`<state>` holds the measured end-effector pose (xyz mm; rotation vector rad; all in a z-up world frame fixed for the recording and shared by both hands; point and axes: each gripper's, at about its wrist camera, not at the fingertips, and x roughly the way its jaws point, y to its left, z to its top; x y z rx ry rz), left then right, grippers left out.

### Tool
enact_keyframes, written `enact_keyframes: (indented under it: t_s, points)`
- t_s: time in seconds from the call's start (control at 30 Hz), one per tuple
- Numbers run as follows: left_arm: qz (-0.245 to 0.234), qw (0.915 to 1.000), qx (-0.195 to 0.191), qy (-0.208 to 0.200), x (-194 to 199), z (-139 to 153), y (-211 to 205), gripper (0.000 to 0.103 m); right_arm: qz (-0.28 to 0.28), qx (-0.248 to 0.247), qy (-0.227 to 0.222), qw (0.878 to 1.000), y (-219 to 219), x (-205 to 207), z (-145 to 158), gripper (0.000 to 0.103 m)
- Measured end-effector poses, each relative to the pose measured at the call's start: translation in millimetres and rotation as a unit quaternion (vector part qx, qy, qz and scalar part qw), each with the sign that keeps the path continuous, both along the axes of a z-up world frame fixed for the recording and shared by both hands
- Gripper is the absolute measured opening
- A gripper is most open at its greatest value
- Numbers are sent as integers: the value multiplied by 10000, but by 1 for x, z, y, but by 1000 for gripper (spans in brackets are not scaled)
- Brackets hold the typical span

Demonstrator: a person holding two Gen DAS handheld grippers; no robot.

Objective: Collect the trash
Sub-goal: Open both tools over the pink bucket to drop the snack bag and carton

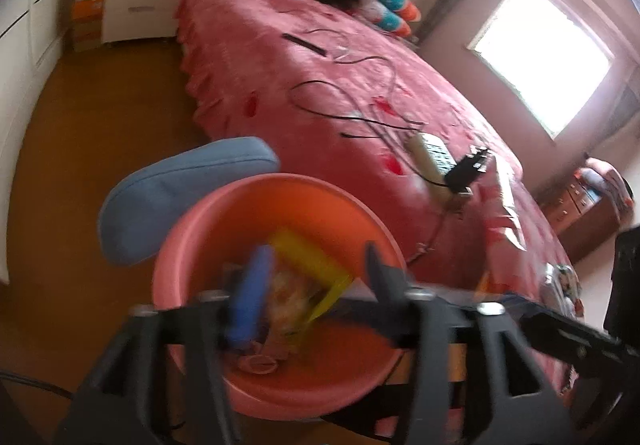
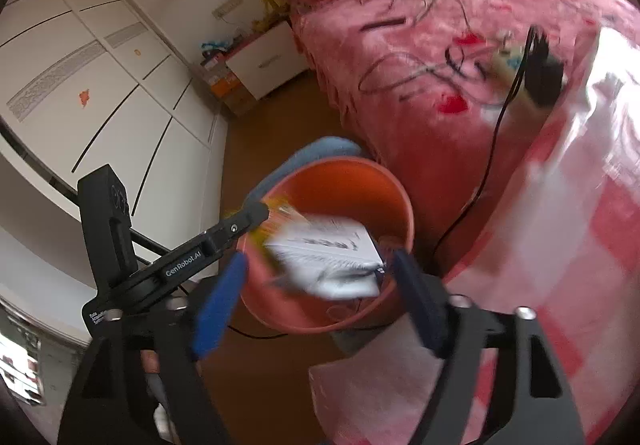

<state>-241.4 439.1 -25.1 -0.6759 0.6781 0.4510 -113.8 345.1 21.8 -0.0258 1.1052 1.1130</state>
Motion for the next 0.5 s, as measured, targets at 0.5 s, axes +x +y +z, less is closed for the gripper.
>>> enact_keyframes:
  t_s: [0.5]
  points:
    - [-95, 9988, 350, 339, 7, -4, -17, 78, -825, 125, -637, 9945, -75, -7, 20, 92]
